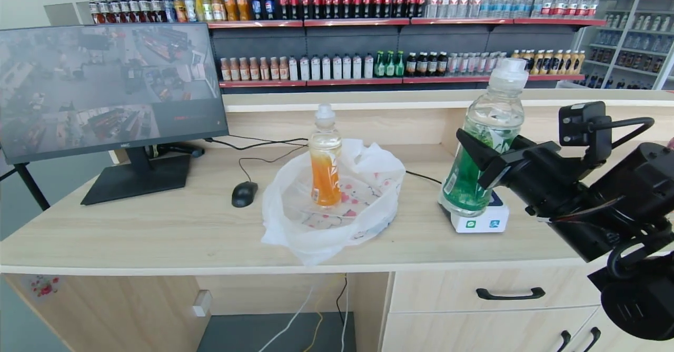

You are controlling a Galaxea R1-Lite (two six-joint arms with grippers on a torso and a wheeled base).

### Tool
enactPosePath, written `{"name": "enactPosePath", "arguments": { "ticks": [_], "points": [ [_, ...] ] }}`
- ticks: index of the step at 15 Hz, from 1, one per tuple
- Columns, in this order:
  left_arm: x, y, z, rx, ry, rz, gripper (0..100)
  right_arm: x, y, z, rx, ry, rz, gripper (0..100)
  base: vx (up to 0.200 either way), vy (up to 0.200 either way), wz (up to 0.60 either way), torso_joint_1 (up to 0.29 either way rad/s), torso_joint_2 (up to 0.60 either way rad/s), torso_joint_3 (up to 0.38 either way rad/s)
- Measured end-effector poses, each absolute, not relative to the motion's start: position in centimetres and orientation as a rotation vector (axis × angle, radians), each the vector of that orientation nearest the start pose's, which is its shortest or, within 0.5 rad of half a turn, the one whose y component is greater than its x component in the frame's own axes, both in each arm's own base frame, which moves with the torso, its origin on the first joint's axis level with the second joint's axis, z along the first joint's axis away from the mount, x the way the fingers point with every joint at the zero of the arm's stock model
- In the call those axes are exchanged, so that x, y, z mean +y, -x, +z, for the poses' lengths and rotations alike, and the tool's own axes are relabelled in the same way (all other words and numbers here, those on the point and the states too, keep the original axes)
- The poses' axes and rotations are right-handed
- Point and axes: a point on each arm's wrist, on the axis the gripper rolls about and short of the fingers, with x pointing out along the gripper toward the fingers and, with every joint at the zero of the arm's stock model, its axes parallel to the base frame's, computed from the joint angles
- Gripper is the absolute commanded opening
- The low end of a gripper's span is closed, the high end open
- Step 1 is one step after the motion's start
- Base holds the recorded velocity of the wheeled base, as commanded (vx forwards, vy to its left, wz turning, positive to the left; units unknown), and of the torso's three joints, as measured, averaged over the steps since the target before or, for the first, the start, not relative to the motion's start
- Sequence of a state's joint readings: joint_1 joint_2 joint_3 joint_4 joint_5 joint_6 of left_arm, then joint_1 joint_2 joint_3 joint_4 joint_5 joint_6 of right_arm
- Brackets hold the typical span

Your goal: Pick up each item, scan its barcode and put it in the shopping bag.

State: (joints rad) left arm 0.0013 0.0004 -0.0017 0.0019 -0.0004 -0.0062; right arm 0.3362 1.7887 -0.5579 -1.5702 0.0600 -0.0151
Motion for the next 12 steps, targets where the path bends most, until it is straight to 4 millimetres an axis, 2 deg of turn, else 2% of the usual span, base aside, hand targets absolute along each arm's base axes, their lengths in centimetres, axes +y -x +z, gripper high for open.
{"name": "enactPosePath", "arguments": {
  "ticks": [2,5,12],
  "points": [
    [0.0,2.3,7.6,0.000,0.005,0.001,100,9.8,-27.6,18.7,-0.338,-0.035,0.391,0,0.000,0.200,0.00,0.000,0.00,0.002],
    [0.0,2.3,7.6,0.000,0.004,0.001,100,10.2,-28.7,19.6,-0.389,-0.052,0.391,0,0.000,0.200,0.00,0.004,0.00,0.002],
    [0.0,2.3,7.6,0.001,0.001,-0.002,100,11.9,-31.2,17.8,-0.353,-0.049,0.415,0,0.000,0.000,0.00,0.000,0.00,0.000]
  ]
}}
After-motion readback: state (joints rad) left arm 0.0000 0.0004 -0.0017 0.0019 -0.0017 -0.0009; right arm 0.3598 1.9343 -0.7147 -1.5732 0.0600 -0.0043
